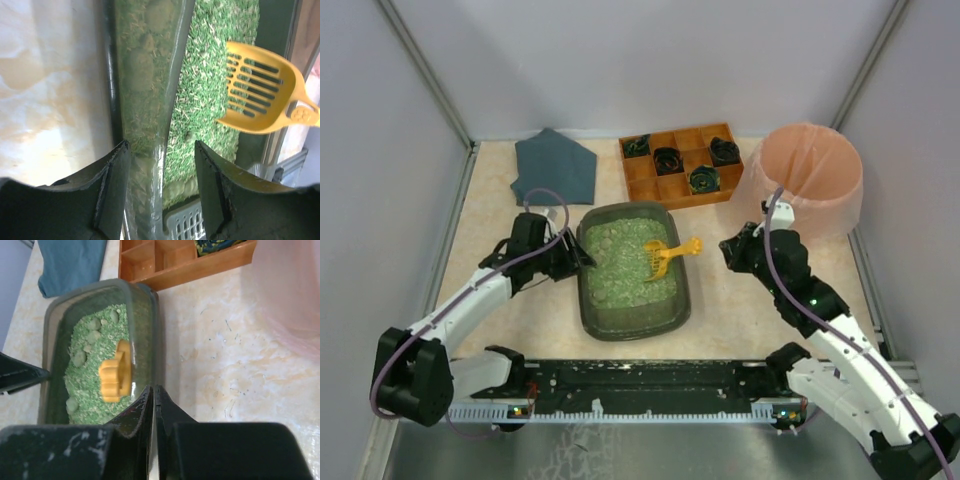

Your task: Clean the litter box

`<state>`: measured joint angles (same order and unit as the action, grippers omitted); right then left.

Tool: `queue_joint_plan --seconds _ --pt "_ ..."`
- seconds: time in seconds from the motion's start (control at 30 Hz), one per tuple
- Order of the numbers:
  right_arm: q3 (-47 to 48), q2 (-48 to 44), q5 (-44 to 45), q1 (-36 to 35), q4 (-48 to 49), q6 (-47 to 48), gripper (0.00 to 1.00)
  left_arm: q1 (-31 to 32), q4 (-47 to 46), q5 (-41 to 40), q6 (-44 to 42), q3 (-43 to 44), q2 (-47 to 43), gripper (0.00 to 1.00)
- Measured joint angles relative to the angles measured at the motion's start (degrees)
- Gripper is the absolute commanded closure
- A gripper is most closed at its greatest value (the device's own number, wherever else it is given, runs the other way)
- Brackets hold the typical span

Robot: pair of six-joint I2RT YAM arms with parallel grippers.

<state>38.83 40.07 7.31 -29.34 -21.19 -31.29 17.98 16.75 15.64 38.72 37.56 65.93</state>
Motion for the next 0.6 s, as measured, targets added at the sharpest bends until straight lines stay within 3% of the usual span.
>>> queue_joint_plan --seconds 0.3,0.6 --pt "6.19 -4.07 3.3 0.0 -6.75 2.8 0.83 6.58 -1.84 0.26 3.91 1.14 2.78 0.32" --pt "18.69 0.81 6.05 0.0 -13.38 8.94 0.71 8.04 3.37 -4.35 -1.55 6.86 3.04 0.18"
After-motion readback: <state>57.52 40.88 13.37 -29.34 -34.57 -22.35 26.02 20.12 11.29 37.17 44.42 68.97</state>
